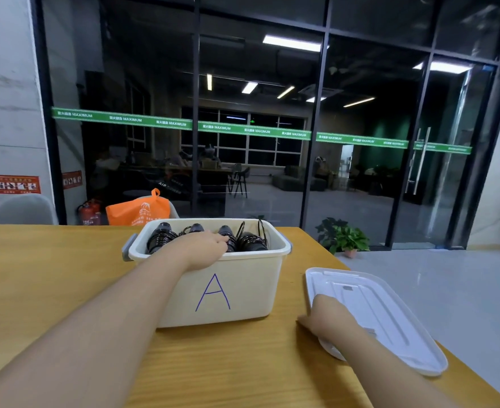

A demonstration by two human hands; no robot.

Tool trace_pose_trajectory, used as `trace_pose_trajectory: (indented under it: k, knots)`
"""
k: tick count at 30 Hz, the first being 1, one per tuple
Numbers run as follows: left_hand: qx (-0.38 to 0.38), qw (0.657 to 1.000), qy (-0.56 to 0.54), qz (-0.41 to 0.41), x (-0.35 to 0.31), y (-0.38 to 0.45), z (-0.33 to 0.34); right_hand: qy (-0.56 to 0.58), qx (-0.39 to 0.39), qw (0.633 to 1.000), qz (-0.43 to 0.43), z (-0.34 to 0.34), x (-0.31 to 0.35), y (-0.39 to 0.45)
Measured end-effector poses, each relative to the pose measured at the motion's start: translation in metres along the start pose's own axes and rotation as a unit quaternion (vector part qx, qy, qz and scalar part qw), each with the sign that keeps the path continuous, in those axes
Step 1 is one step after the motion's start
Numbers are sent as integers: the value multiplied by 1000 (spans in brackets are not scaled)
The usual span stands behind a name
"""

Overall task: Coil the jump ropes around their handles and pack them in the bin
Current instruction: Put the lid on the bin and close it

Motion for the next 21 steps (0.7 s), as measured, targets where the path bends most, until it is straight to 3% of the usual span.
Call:
trace_pose_trajectory:
  k: [4,10,14,16,18,21]
  knots:
    - [7,1000,-6,14,0,2,2,6,-30,999,13,-5,-1,1]
    - [20,999,28,35,1,1,-4,87,-204,974,-46,-60,8,8]
    - [2,999,-7,31,9,8,-1,94,-284,947,-122,-102,36,4]
    - [-14,996,-88,18,18,14,2,77,-317,927,-184,-113,49,-1]
    - [-73,977,-203,-5,23,20,-4,57,-350,900,-254,-120,58,0]
    - [-262,920,-288,-57,33,34,-30,72,-420,828,-364,-130,70,10]
Point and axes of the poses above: each hand's wrist, its own y-axis towards the middle knuckle, its own z-axis out of the palm, x = y × z, the point moved 1 cm from there along y, towards the middle knuckle, and after that the axes turned 8 degrees about -x, right-handed, at the moved point
